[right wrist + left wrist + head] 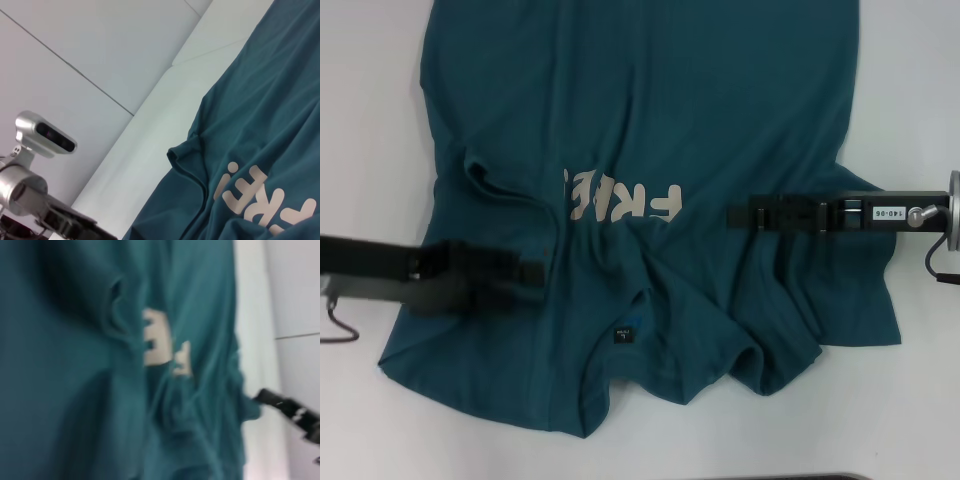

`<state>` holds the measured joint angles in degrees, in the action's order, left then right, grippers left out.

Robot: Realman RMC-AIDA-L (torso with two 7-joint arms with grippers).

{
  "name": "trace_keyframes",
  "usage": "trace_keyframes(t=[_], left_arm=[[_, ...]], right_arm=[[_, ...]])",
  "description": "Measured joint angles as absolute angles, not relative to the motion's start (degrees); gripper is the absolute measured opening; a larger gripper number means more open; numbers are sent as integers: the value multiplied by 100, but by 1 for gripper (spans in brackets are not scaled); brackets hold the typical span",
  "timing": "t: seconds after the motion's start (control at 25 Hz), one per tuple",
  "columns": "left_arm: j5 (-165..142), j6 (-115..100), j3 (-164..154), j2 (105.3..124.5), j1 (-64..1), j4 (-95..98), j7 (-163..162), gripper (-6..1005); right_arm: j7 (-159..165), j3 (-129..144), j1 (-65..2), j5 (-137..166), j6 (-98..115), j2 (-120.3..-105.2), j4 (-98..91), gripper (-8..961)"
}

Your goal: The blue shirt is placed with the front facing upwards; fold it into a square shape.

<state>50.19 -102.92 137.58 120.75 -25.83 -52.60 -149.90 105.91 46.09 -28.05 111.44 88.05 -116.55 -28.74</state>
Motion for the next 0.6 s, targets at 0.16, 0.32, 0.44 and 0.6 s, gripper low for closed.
trace_keyframes(t=[0.16,0.32,0.44,0.6], left_arm=[[4564,-10238,13756,12187,-2602,-5362,-15015,571],[4337,-10150,13738,12271,-2639,-5437,-15098,565],[4204,-9987,13681,12364,-2644,-5509,-15225,560],[4195,-9720,13668,12397,-2664,-5457,-15409,554]], right_arm=[[10591,4605,-2804,11144,8805,-11646,-2874,942],[10591,4605,-2807,11144,8805,-11645,-2867,942],[10591,4605,-2804,11144,8806,-11645,-2863,941],[10591,4605,-2795,11144,8807,-11645,-2864,941]])
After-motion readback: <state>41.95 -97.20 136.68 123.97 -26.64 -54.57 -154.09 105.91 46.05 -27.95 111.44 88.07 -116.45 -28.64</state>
